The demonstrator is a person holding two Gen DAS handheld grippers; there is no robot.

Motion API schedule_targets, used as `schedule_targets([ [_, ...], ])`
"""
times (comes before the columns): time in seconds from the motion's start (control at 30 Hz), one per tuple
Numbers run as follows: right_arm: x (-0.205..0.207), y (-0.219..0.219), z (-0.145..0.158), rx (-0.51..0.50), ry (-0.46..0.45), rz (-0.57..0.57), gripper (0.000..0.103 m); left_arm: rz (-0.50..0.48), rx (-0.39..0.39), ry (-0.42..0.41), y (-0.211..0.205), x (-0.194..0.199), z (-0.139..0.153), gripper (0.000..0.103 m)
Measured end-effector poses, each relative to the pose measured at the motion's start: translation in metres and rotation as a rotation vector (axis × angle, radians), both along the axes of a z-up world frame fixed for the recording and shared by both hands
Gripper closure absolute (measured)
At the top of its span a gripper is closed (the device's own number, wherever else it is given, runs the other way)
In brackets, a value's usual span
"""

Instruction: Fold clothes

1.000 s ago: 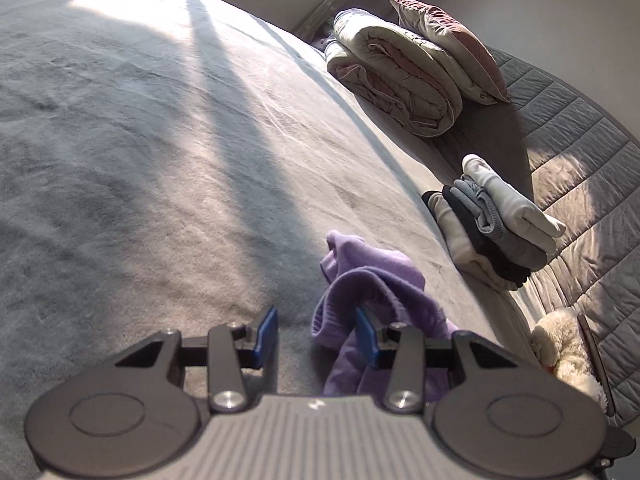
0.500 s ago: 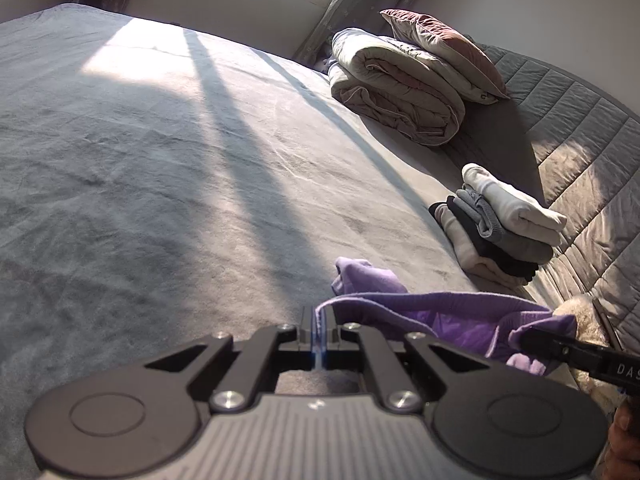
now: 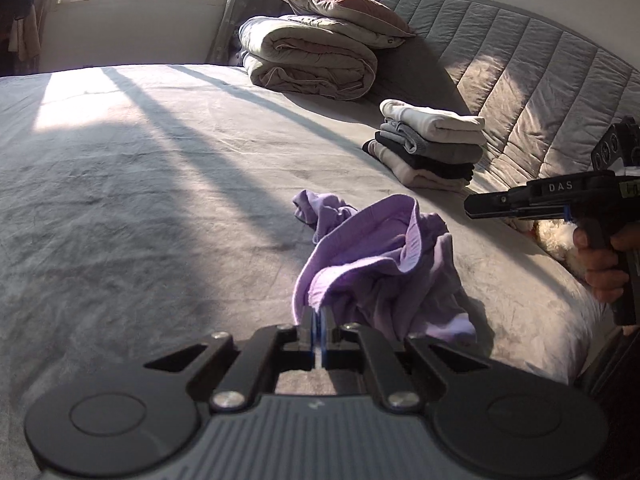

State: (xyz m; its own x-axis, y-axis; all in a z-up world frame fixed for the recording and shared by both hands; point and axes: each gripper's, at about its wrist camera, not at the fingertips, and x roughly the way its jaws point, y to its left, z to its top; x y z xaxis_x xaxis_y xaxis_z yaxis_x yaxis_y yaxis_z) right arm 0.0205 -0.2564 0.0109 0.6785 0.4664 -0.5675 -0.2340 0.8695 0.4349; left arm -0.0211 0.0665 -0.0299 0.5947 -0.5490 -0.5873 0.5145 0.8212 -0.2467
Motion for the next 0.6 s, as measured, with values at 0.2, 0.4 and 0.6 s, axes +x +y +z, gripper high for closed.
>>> schedule_targets([
  [0.2,0.006,0.02,-0.013,0.001,0.056,0.035,0.053,-0.048,0.002,0.05,0.002,-0.002,-0.01,0.079],
  [0.4,0.017,0.039,-0.021,-0.017,0.064,0.022,0.053,0.103,-0.209,0.158,0.031,0.031,-0.014,0.067],
  [0.6,0.03,0.061,-0.033,-0.114,0.081,-0.027,0.06,0.173,-0.294,0.258,0.023,0.057,-0.03,0.069],
])
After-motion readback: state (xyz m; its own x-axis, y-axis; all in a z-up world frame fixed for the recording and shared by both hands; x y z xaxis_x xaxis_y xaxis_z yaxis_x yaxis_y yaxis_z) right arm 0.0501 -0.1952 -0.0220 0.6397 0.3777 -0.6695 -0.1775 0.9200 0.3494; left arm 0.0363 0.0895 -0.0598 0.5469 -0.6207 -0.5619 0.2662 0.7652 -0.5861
